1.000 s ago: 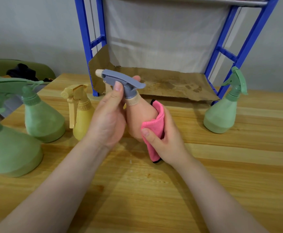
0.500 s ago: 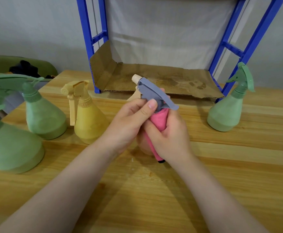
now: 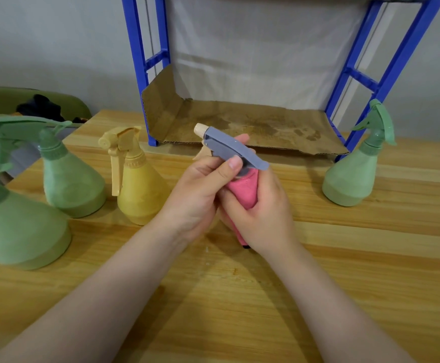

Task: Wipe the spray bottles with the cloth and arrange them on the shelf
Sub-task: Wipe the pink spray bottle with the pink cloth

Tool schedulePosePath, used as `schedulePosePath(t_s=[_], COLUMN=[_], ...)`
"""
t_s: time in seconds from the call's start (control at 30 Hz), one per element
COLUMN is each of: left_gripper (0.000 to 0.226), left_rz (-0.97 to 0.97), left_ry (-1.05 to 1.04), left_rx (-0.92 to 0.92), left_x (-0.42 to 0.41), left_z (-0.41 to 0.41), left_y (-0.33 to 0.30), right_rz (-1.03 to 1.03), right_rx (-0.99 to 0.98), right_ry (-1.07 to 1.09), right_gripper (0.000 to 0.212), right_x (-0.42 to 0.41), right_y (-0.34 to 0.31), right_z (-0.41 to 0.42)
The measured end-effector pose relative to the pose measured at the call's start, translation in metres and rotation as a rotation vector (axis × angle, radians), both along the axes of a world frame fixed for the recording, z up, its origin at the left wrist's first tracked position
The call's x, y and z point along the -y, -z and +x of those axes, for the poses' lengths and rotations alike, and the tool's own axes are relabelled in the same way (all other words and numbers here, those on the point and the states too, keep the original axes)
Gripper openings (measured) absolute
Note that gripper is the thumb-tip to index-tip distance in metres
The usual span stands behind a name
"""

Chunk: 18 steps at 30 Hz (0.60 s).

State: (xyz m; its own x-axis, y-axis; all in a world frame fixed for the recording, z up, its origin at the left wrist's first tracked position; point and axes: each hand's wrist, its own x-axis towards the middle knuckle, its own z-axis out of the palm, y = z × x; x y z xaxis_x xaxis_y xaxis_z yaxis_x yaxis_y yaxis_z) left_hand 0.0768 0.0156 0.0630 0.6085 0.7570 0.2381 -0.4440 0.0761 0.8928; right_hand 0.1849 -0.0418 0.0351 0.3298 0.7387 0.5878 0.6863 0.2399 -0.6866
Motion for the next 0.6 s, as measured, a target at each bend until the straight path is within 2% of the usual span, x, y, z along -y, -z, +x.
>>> schedulePosePath(t_s=[0.1, 0.23, 0.33, 0.43, 0.6], left_gripper=[0.025, 0.025, 0.023, 0.031, 0.033], left_rz=[0.016, -0.033, -0.061, 0.005, 0.035], left_ry=[0.03, -0.021, -0.035, 0.003, -0.118], left_rx=[0.043, 0.192, 0.237, 0.187, 0.06], left_x=[-0.004, -0.014, -0.02, -0.021, -0.018], left_z=[-0.005, -0.013, -0.016, -0.02, -0.016], left_y=[-0.006, -0.012, -0.012, -0.013, -0.012], right_rz=[-0.012, -0.062, -0.107, -0.192, -0.129], right_rx=[-0.057, -0.228, -0.342, -0.418, -0.457], right_ry=[-0.111, -0.27, -0.379, -0.429, -0.327], right_gripper=[0.057, 0.06, 0.065, 0.078, 0.073], right_x=[0.002, 0.005, 0.005, 0.003, 0.001], right_y=[0.002, 0.001, 0.001, 0.005, 0.01], right_z=[0.011, 0.02, 0.022, 0.022, 0.014])
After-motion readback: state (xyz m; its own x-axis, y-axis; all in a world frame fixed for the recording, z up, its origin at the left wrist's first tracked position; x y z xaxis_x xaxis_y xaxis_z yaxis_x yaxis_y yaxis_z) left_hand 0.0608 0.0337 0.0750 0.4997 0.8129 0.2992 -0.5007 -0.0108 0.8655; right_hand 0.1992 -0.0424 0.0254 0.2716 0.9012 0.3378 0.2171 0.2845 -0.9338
